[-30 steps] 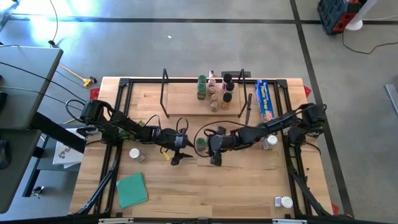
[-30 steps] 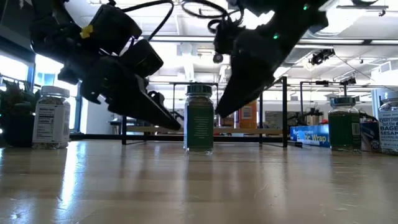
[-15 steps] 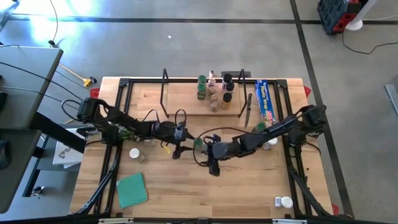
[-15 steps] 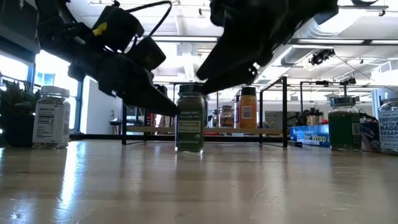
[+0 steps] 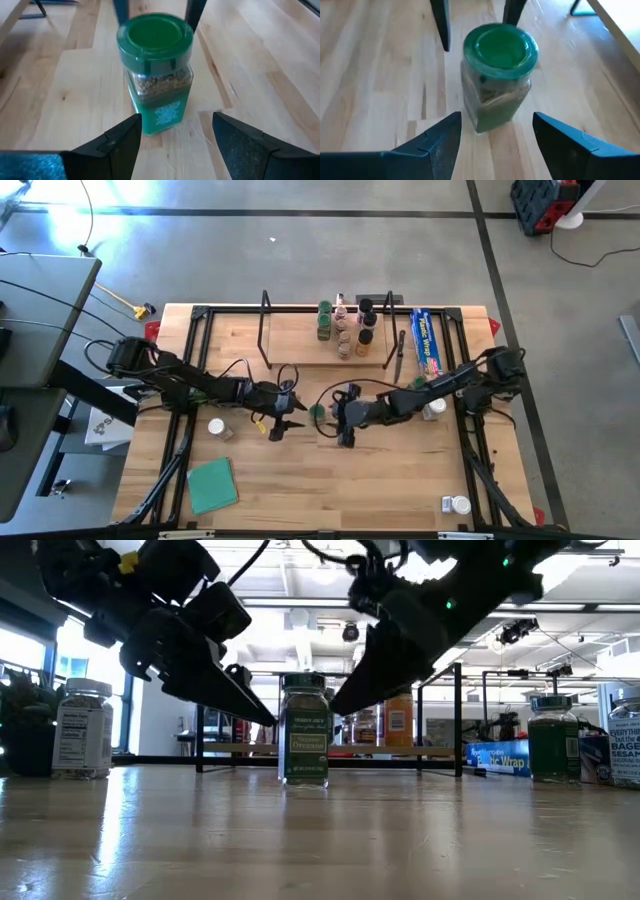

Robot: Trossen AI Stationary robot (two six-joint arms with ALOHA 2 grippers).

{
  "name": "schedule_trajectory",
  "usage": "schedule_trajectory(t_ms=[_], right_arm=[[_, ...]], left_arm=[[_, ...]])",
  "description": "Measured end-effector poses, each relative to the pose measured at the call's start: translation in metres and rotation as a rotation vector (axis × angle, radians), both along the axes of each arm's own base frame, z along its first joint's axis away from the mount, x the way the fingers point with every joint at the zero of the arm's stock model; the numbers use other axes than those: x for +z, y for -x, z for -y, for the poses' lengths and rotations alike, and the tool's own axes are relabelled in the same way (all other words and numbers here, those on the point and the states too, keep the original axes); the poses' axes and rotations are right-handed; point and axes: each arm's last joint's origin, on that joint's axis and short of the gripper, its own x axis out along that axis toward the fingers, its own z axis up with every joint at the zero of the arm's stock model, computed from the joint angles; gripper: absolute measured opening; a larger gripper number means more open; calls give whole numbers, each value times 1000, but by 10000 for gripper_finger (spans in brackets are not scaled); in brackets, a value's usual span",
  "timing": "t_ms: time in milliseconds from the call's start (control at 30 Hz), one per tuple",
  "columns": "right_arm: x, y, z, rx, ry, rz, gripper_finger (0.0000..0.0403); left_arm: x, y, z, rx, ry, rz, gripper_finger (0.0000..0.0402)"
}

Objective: Shelf spices
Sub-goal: Put the green seasoning bottle on the shelf align with the other green seasoning bottle

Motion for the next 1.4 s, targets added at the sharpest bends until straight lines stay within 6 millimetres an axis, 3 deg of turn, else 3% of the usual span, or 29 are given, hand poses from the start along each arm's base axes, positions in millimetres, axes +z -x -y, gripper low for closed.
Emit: schedule_trajectory(t_ms=[200, 333, 533, 700, 900, 1000, 1100, 1233, 1400], right_arm=[[5, -9, 27, 82, -64, 111, 272], [8, -13, 30, 155, -73, 154, 292], [3, -16, 30, 146, -57, 163, 291], [-4, -20, 23, 93, -50, 200, 267], [-1, -21, 19, 55, -69, 236, 188], [3, -24, 19, 28, -106, 237, 188], [20, -28, 25, 53, -59, 267, 188], [61, -32, 52, 45, 84, 320, 188], [78, -33, 111, 46, 200, 297, 188]], left_arm=[[4, -2, 0, 9, 1, 48, 239], [7, -4, -1, 7, -12, 91, 239], [9, -5, -1, 24, -21, 114, 239], [9, -5, -1, 25, -20, 112, 239], [9, -5, 1, 38, 9, 107, 239], [12, -3, 3, 60, 13, 104, 239], [19, 3, 5, 127, 3, 87, 239], [28, 17, 10, 171, -47, 31, 239], [38, 28, 17, 214, -82, 35, 239]])
